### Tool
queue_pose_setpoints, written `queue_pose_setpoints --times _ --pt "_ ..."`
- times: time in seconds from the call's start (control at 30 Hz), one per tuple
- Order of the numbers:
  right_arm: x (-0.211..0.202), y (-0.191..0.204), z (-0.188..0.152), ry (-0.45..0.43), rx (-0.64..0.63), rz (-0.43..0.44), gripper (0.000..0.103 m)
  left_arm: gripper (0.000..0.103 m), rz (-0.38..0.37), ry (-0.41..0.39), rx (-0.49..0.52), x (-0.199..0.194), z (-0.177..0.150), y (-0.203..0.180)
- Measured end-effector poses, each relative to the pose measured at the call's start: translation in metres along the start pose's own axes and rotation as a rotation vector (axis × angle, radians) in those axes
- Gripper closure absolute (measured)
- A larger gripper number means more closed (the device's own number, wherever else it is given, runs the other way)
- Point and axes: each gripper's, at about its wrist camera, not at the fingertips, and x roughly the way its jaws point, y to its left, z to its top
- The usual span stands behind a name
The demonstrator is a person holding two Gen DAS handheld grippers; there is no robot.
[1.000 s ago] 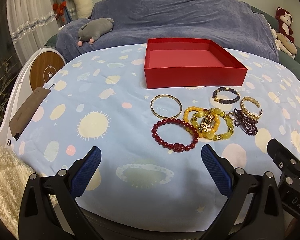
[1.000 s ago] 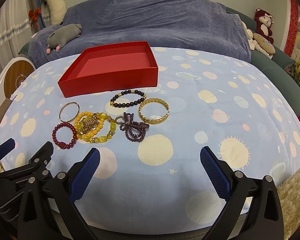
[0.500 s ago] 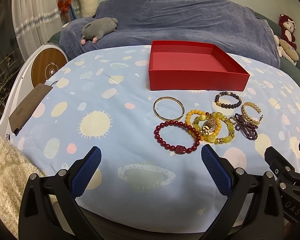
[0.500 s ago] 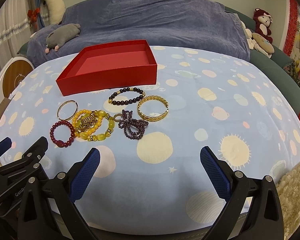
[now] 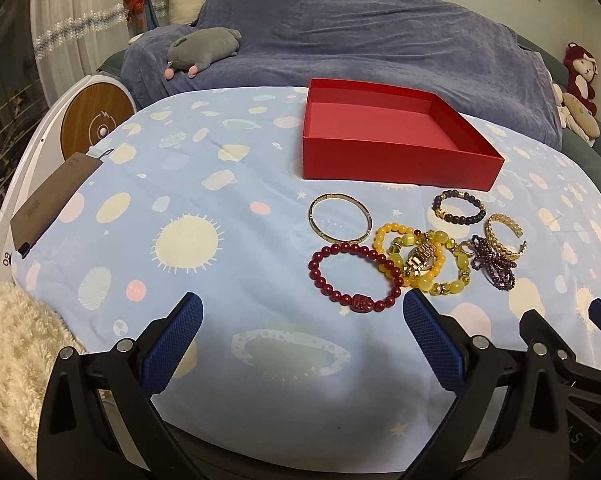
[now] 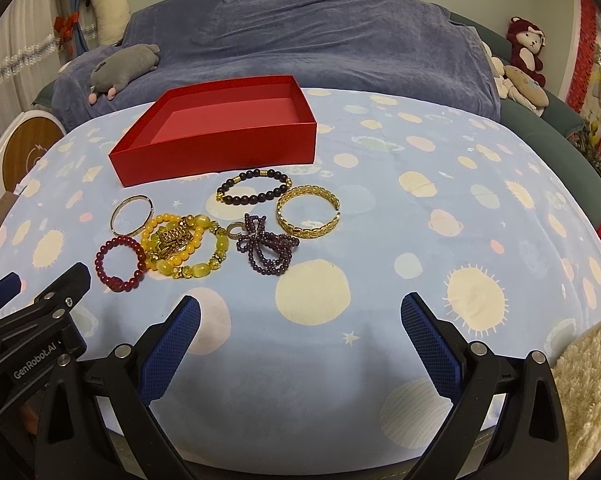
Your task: Organize jewelry
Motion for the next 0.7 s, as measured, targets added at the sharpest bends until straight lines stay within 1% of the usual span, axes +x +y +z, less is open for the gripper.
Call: queue_pose_setpoints --times 0.1,0.23,0.3,0.33,0.37,0.47,0.57,0.7 --pt "0.0 0.0 0.001 -0.001 -0.002 0.001 0.007 0.007 -0.012 0.001 -0.025 0.002 0.004 0.004" --pt "0.002 0.0 0.004 -0.003 0.003 0.001 0.007 0.008 -0.02 0.027 -0.032 0.014 0.012 0.006" --pt "0.003 0.0 0.005 0.0 -0.005 -0.01 0.007 0.012 -0.016 0.037 -0.019 0.021 0.015 0.006" --pt "0.004 0.0 0.005 0.003 -0.009 -0.014 0.007 0.017 -0.019 0.047 -0.011 0.025 0.016 0.006" --pt "0.005 0.0 0.005 0.009 -0.011 -0.017 0.007 0.022 -0.02 0.063 -0.005 0.03 0.016 0.006" --pt "0.008 0.0 0.006 0.02 -0.01 -0.011 0.007 0.028 -0.034 0.124 -0.017 0.044 0.015 0.009" --pt "0.011 0.001 0.009 0.035 -0.009 -0.003 0.007 0.031 -0.049 0.156 -0.028 0.053 0.016 0.01" --pt "0.017 -0.002 0.015 0.057 0.002 0.006 0.007 0.034 -0.044 0.198 -0.013 0.062 0.014 0.007"
